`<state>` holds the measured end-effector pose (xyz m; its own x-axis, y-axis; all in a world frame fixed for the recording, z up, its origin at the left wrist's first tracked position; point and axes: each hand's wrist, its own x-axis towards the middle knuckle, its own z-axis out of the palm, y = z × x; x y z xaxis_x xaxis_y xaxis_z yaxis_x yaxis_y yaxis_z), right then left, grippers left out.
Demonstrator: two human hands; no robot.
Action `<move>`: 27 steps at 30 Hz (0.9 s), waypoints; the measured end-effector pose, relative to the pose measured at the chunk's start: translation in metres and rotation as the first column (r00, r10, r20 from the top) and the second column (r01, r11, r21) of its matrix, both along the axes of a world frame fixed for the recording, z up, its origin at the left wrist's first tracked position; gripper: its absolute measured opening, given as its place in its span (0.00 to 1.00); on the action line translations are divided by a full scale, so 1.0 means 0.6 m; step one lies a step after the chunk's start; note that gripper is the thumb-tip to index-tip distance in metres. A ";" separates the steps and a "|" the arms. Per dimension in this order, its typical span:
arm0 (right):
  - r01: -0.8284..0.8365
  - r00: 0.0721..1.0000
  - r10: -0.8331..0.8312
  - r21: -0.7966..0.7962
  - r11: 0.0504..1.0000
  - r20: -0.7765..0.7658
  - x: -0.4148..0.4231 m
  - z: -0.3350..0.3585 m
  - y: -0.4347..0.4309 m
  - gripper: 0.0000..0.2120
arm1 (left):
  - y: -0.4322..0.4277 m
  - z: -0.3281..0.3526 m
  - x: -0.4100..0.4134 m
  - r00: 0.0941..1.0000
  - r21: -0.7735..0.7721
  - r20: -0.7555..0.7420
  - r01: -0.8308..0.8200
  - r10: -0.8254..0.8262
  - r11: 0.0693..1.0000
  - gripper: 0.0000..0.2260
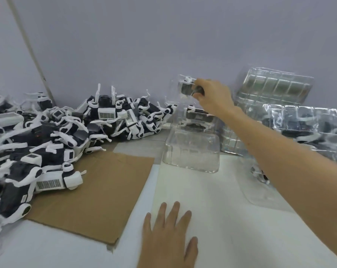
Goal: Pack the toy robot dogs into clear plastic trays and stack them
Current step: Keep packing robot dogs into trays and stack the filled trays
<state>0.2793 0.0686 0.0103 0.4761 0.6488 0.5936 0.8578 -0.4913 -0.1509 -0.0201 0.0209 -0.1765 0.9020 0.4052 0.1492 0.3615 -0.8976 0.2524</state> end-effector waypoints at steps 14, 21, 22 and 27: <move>0.220 0.965 -0.259 -0.393 0.893 -0.048 0.044 -0.020 0.048 0.29 | 0.005 -0.007 0.019 0.992 -0.050 0.044 -0.120 0.122 0.991 0.32; -0.056 0.993 0.064 0.080 0.995 -0.103 -0.059 -0.058 -0.002 0.15 | 0.006 -0.011 0.008 0.996 0.098 0.071 -0.065 0.058 0.993 0.21; -0.102 0.987 0.105 0.032 0.994 -0.120 -0.073 -0.072 -0.013 0.10 | 0.006 -0.012 0.008 0.997 0.120 0.053 -0.058 0.052 0.991 0.21; -0.038 0.982 -0.039 -0.401 0.915 -0.183 -0.111 -0.164 -0.063 0.18 | 0.001 0.001 -0.004 0.999 0.063 0.015 -0.041 0.040 0.997 0.21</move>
<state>0.2126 0.0309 -0.0881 0.5515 0.8132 0.1857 0.8338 -0.5437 -0.0954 -0.0224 0.0215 -0.1761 0.8827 0.4305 0.1884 0.3945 -0.8967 0.2008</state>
